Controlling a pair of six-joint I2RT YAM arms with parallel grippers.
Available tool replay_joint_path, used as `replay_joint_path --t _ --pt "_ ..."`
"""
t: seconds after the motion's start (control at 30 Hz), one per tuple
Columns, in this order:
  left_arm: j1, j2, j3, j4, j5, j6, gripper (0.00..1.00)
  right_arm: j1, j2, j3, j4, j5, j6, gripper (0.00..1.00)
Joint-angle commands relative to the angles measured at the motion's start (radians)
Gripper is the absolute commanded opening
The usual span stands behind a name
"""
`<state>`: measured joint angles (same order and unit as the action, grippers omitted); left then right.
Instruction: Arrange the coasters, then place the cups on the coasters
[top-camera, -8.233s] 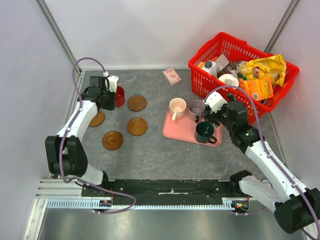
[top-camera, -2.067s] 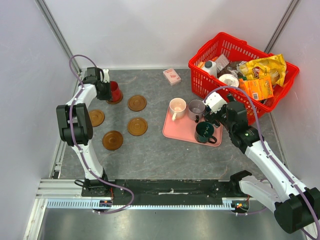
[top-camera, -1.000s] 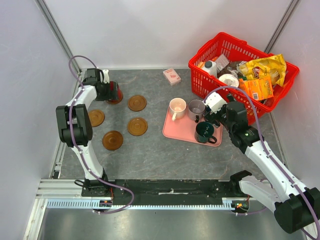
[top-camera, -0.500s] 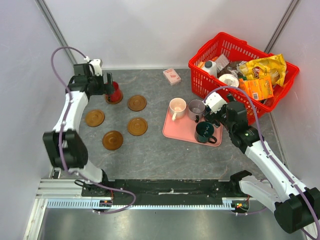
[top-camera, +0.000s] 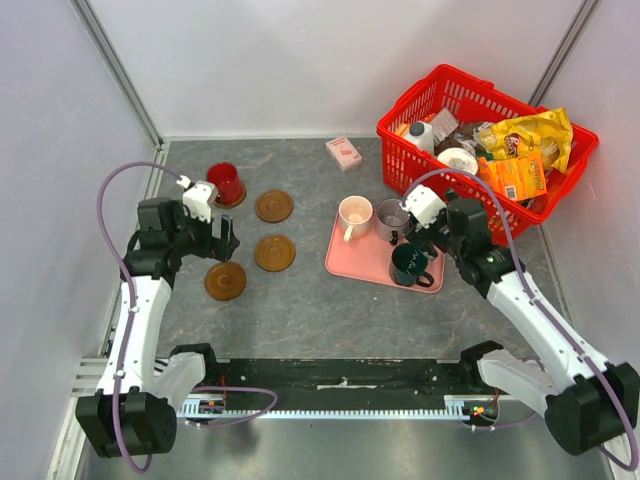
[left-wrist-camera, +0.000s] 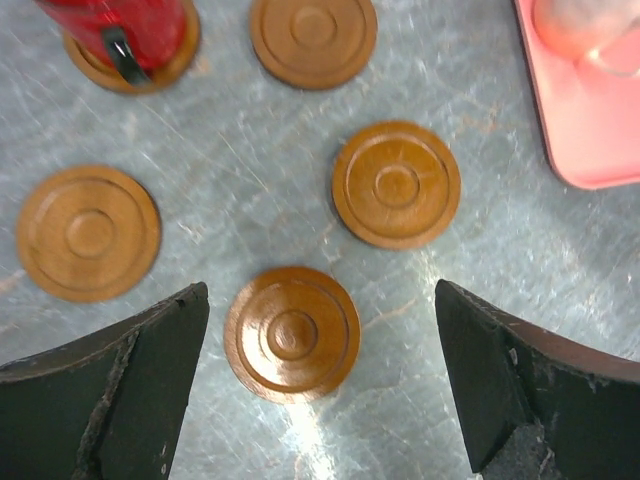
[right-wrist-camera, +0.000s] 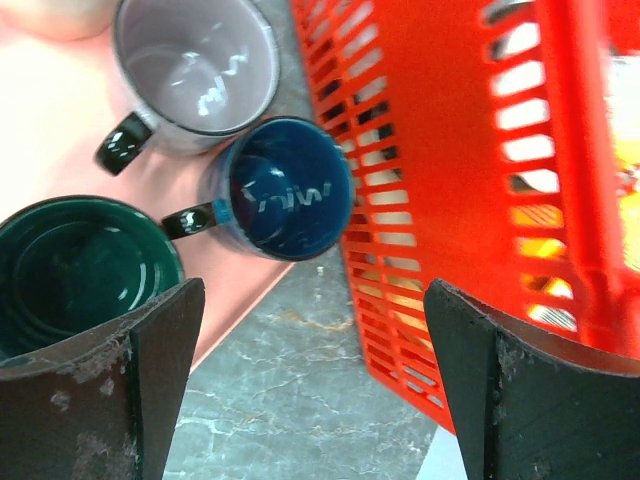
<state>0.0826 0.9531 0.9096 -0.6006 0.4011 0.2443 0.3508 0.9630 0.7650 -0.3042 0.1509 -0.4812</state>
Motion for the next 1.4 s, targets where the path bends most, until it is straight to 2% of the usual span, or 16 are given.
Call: replay_joint_path --t 0.0,0.17,0.37,0.6,0.83,1.03,1.37 --pt "-0.001 -0.050 -0.049 0.001 0.062 0.069 1.00 -0.003 0.114 0.109 -0.186 -0.148 -0.013 0.98" --pt "-0.001 -0.091 -0.077 0.010 0.111 0.076 1.00 -0.004 0.193 0.111 -0.329 -0.284 -0.082 0.98" --pt "0.000 -0.123 -0.086 0.010 0.114 0.075 1.00 -0.006 0.206 0.036 -0.345 -0.260 -0.143 0.98" --pt "0.000 -0.093 -0.078 0.001 0.122 0.066 1.00 -0.006 0.186 -0.013 -0.345 -0.277 -0.157 0.98" --pt "0.000 -0.106 -0.084 0.010 0.108 0.058 1.00 -0.009 0.100 0.013 -0.296 -0.295 -0.120 0.98" --pt "0.000 -0.114 -0.087 0.018 0.084 0.055 1.00 -0.010 0.111 0.040 -0.266 -0.261 -0.083 0.98" --pt "0.002 -0.097 -0.091 0.025 0.076 0.052 1.00 -0.027 -0.026 0.076 -0.413 -0.364 -0.171 0.98"
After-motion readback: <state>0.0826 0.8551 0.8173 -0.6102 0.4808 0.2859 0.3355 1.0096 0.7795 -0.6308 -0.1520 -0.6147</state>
